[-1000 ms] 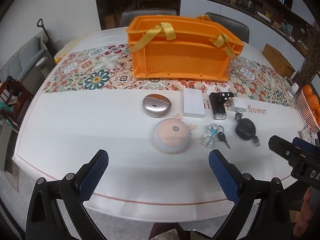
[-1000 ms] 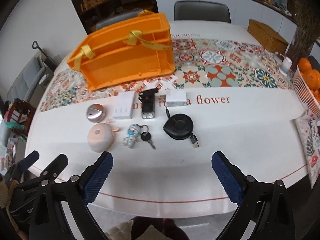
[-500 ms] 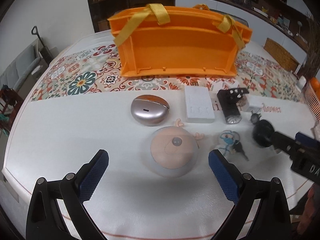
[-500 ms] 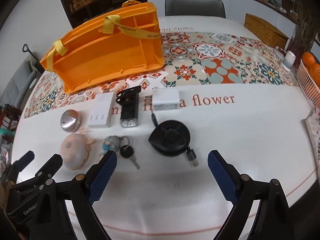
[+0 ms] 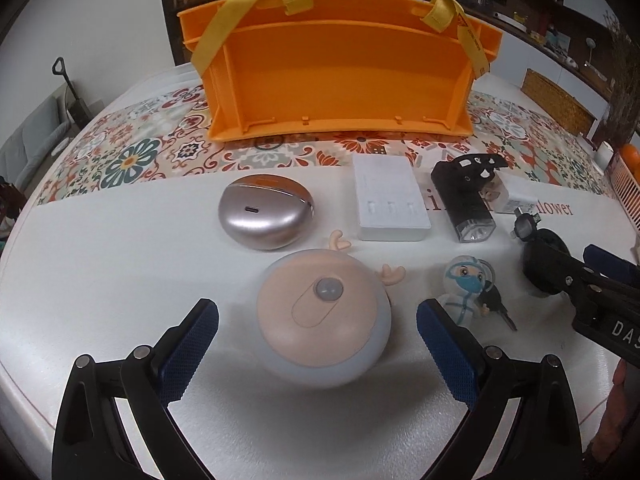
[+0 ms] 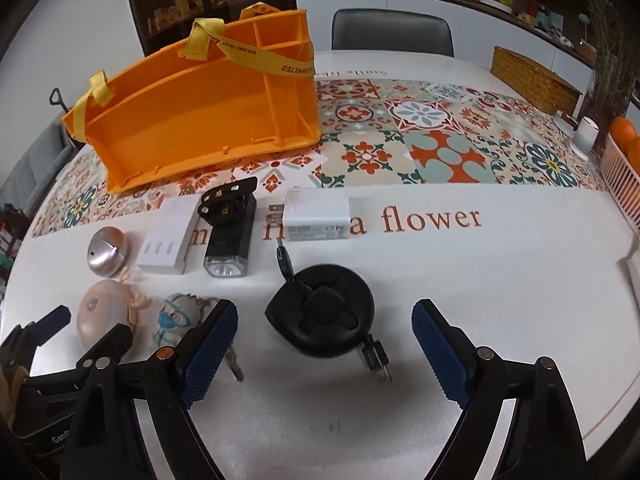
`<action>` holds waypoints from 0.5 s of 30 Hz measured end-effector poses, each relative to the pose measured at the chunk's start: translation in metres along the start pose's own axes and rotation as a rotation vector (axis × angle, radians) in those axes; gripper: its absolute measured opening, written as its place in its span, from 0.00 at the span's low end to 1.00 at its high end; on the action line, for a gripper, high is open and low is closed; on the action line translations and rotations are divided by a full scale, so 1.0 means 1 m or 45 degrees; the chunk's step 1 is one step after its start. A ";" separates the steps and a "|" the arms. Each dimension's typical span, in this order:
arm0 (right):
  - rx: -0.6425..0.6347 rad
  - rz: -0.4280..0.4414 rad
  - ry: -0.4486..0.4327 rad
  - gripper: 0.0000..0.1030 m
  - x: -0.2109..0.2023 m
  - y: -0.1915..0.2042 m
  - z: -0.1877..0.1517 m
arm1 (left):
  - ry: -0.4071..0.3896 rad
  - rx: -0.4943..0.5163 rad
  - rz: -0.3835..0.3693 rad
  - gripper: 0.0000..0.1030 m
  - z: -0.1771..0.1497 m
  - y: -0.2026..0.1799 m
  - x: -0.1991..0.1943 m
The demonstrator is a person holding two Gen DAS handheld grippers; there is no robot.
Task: Organize rigid objects
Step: 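Move left tool to the pink round lamp while right tool approaches the black round reel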
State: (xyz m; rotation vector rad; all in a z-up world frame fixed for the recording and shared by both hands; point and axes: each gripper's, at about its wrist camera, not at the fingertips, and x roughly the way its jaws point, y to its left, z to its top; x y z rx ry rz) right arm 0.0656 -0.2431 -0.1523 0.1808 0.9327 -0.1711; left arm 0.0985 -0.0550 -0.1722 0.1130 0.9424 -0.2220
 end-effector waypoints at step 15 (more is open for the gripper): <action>-0.083 -0.030 -0.006 0.78 0.028 0.011 -0.005 | -0.031 0.001 -0.003 0.75 -0.003 -0.001 0.012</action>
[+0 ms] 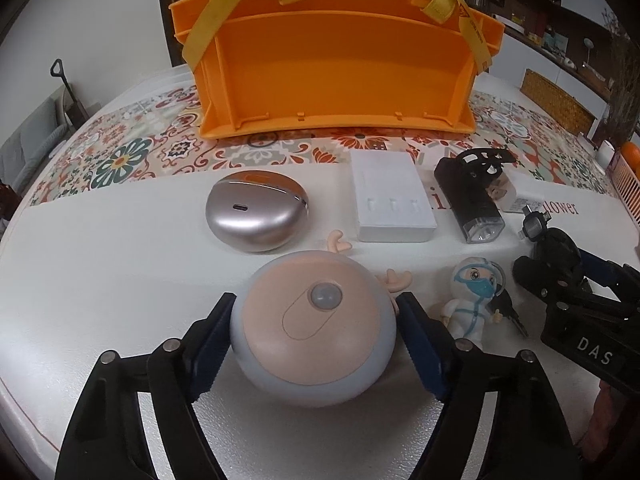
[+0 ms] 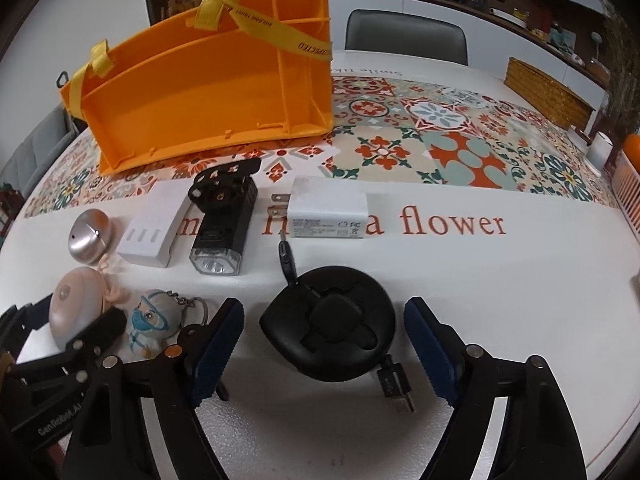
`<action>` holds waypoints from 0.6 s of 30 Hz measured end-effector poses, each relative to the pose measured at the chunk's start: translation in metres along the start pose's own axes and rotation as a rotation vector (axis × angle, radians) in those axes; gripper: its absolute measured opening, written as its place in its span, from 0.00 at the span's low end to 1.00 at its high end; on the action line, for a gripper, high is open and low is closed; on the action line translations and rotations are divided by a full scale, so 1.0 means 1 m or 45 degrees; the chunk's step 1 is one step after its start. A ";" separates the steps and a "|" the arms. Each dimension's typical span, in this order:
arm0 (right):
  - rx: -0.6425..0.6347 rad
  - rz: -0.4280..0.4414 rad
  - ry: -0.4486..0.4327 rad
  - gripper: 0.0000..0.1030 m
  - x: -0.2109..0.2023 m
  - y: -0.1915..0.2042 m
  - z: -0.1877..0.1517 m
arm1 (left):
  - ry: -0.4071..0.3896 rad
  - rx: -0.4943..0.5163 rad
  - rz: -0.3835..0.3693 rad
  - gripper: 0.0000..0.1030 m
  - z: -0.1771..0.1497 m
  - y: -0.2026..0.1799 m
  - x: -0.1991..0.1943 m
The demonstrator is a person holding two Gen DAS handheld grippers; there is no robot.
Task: Organize rigid objects
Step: 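Close left tool on the pink lamp while right tool grasps the black reel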
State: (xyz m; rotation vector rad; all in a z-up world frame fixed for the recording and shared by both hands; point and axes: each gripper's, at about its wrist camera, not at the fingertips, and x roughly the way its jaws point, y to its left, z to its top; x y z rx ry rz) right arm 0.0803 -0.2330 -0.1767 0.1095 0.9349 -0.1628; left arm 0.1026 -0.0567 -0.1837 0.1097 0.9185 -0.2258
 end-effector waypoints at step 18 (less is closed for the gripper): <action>-0.033 0.029 0.004 0.61 -0.023 0.009 0.003 | -0.054 -0.018 -0.008 0.73 0.006 -0.003 -0.028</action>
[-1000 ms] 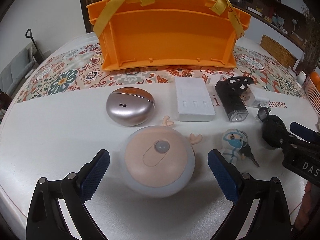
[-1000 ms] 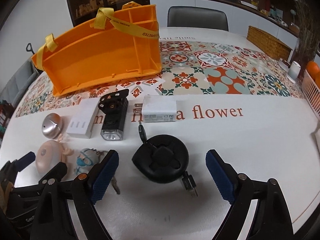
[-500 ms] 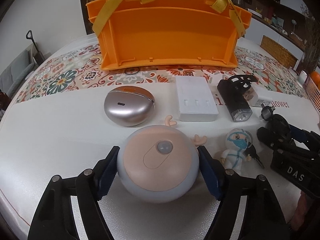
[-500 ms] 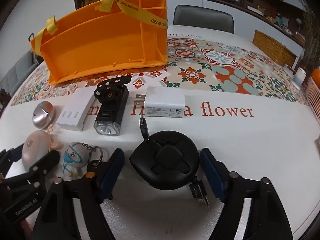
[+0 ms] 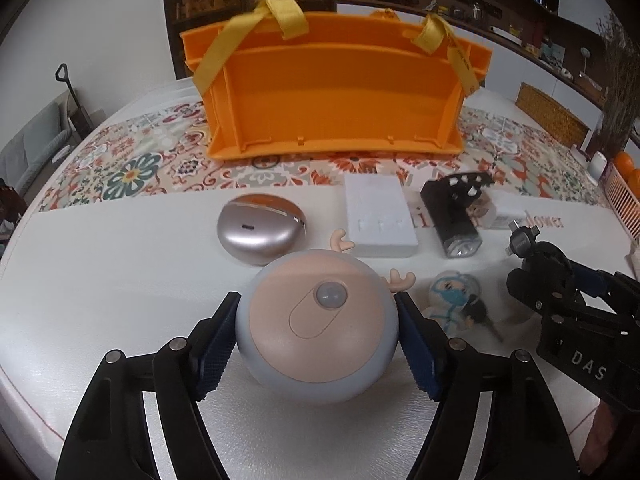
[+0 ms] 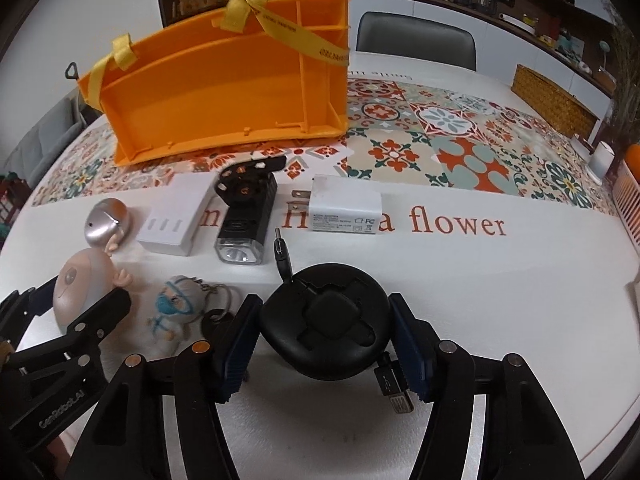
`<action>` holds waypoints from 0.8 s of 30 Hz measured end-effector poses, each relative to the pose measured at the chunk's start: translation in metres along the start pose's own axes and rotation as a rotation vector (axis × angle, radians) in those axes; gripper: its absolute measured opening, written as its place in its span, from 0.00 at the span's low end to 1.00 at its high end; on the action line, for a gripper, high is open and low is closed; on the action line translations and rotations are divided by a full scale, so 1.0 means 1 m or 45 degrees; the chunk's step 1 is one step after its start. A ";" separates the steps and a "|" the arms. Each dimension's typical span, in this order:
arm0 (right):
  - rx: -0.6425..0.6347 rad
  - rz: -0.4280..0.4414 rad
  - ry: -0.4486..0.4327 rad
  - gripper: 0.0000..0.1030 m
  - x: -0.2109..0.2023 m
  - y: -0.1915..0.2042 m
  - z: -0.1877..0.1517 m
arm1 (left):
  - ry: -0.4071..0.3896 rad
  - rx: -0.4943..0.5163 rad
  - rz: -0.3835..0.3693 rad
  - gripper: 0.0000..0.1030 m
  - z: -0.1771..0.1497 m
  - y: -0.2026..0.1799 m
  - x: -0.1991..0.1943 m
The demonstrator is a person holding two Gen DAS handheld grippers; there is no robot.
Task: Organize rigid objects
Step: 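Close left tool on the pink lamp while right tool grasps the black reel, then carry the pink lamp and black reel with both tools over the orange crate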
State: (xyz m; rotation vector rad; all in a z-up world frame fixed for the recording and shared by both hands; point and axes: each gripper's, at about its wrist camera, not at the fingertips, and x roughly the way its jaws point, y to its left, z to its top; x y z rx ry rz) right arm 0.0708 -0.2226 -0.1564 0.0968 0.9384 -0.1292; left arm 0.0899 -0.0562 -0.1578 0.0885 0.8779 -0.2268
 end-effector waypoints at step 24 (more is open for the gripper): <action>-0.006 0.090 -0.095 0.61 -0.090 0.025 0.069 | -0.108 -0.045 -0.041 0.73 0.082 0.029 -0.082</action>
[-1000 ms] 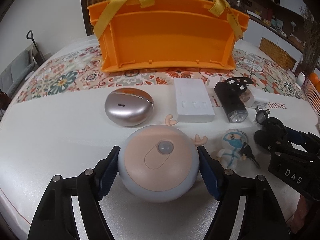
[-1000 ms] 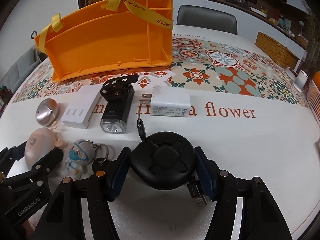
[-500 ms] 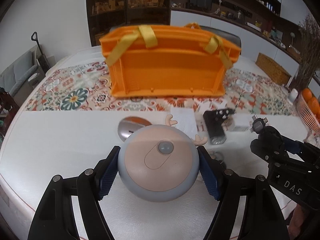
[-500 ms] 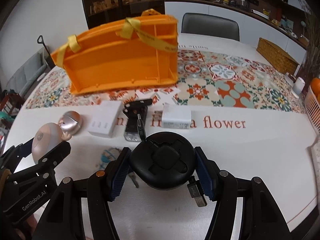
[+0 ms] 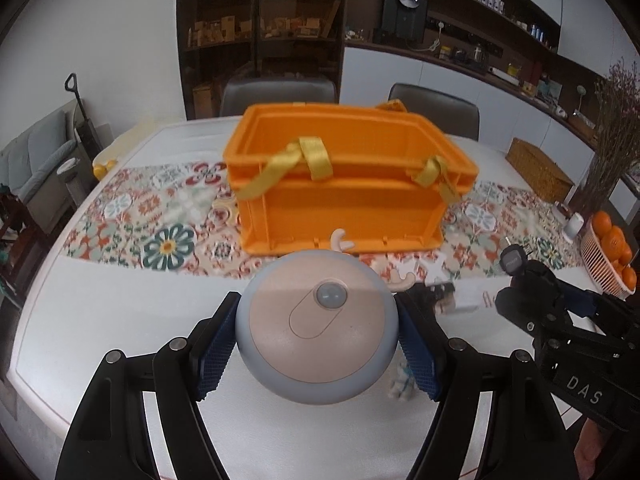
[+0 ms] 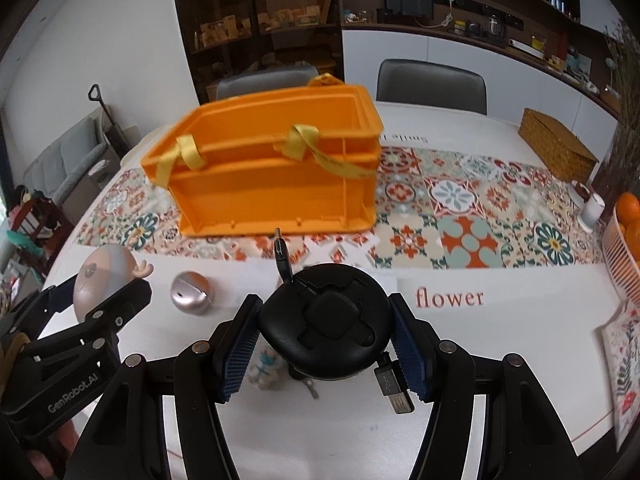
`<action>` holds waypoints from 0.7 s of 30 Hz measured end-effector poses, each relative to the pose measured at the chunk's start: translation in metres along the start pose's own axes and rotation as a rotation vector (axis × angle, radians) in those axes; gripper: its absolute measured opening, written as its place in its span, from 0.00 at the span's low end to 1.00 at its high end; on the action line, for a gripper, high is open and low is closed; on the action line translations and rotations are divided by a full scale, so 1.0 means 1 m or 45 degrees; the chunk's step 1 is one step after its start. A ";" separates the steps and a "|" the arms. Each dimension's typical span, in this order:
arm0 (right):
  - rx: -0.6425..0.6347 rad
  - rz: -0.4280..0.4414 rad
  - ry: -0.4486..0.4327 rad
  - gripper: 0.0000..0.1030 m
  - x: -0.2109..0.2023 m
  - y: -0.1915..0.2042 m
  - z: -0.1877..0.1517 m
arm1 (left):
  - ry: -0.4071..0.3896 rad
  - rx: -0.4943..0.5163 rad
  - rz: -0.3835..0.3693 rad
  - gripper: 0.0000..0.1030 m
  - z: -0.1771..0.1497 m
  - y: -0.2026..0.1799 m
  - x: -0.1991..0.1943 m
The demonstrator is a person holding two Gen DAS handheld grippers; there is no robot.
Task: Organize rigid objects
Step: 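Carry the pink lamp and black reel with both tools over the orange crate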
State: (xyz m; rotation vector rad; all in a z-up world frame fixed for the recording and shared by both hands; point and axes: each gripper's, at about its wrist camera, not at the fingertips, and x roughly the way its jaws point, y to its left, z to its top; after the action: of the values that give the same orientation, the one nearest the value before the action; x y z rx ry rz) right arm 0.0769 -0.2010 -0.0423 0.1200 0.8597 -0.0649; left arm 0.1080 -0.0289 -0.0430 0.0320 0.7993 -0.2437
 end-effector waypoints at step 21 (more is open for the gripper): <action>0.084 -0.075 -0.084 0.61 -0.001 0.033 0.071 | -0.078 0.087 -0.119 0.73 0.080 0.029 0.010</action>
State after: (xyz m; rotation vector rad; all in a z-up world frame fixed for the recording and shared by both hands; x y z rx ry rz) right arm 0.1335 -0.1777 0.0070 0.1538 0.7954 -0.1521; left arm 0.1777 -0.0124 0.0036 0.0510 0.7319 -0.3591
